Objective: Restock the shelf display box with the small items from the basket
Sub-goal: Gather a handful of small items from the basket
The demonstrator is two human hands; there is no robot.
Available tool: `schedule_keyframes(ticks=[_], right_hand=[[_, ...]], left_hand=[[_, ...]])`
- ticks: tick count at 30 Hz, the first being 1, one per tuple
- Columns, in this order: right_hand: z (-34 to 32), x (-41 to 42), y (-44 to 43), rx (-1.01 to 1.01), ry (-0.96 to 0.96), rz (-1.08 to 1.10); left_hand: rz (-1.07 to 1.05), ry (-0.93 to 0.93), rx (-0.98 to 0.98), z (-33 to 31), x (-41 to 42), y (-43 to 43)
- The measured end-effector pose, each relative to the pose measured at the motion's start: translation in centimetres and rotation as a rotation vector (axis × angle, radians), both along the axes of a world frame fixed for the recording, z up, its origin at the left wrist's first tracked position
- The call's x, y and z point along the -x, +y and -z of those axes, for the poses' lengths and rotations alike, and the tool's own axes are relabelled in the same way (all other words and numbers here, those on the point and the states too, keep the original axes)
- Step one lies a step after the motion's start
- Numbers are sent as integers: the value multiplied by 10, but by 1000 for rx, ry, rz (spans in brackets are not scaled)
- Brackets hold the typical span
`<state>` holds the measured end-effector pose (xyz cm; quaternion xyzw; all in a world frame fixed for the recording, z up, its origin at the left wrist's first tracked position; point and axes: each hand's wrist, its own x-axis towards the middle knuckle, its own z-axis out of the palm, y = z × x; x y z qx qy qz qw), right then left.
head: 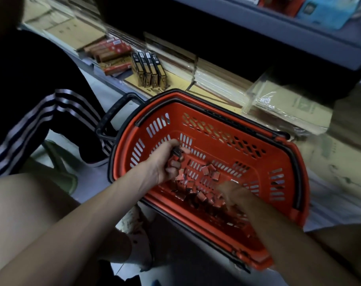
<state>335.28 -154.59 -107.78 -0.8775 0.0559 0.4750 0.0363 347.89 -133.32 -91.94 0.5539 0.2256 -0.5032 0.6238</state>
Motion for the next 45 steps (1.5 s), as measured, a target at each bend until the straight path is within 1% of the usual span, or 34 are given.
schedule_keyframes(ticks=[6, 9, 13, 19, 23, 25, 27, 30, 34, 36, 40, 45], right_hand=[[-54, -21, -14, -208, -241, 244], [-97, -33, -16, -333, -378, 279], [-170, -49, -5, -476, -557, 319], [-262, -63, 31, -600, -770, 279], [-283, -64, 64, -655, -818, 229], [-285, -62, 81, -619, -836, 167], [-284, -64, 95, -526, -869, 90], [-285, -68, 106, -436, -832, 15], [-287, -70, 116, -406, -750, 31], [-289, -70, 120, -409, -745, 47], [-297, -66, 125, -409, -816, 42], [-301, -62, 126, -348, -884, -4]], left_hand=[[-93, -34, -2, -9, 10, -5], [-170, -4, 24, -16, 15, -2], [-240, 35, 81, -27, 19, 0], [-280, 36, 236, -51, 30, -2], [-259, 58, 377, -67, 35, -3], [-261, 62, 422, -75, 36, -3], [-268, 57, 429, -80, 38, 0], [-259, 47, 437, -83, 41, 5], [-324, 41, 456, -86, 39, 6], [-386, 59, 501, -88, 36, 6], [-442, 61, 593, -96, 33, 6], [-499, 123, 636, -100, 31, 6]])
